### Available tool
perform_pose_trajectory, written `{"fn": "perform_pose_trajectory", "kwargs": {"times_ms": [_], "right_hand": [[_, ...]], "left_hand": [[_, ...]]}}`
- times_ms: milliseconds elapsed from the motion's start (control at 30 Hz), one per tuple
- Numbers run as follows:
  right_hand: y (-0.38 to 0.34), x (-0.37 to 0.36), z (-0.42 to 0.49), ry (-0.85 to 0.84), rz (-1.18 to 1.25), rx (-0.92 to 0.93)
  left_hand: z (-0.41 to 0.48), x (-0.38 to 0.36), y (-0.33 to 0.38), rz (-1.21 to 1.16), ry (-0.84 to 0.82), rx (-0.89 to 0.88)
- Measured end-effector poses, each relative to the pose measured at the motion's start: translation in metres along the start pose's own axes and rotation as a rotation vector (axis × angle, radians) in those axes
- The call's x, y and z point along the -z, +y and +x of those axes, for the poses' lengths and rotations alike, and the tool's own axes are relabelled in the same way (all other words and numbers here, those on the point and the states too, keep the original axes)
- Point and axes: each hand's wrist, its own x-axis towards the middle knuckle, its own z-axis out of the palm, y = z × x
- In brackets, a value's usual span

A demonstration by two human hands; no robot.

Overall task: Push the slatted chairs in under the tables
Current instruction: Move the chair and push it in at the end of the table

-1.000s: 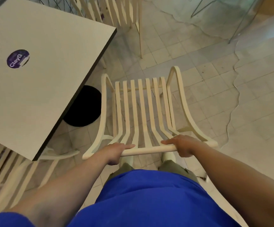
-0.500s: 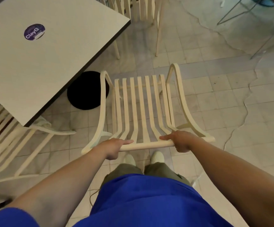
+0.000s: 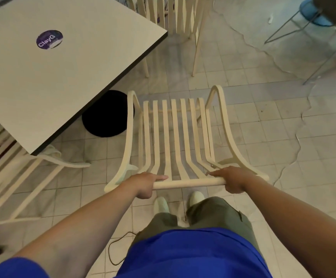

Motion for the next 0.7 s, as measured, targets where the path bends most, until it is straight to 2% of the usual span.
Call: {"fn": "perform_pose_trajectory", "kwargs": {"times_ms": [200,400,700], "right_hand": [[0.002,0.002,0.007,-0.025,-0.097,0.078],[0.012,0.008,0.008,-0.058,-0.088,0.199],[0.041,0.026,0.015,-0.078,-0.164,0.271]], "left_hand": [[-0.002,-0.004,0.005,0.030,0.045,0.057],[-0.005,-0.007,0.013,0.052,0.090,0.117],[-0.007,-0.023,0.049,-0.054,0.118,0.204]]}}
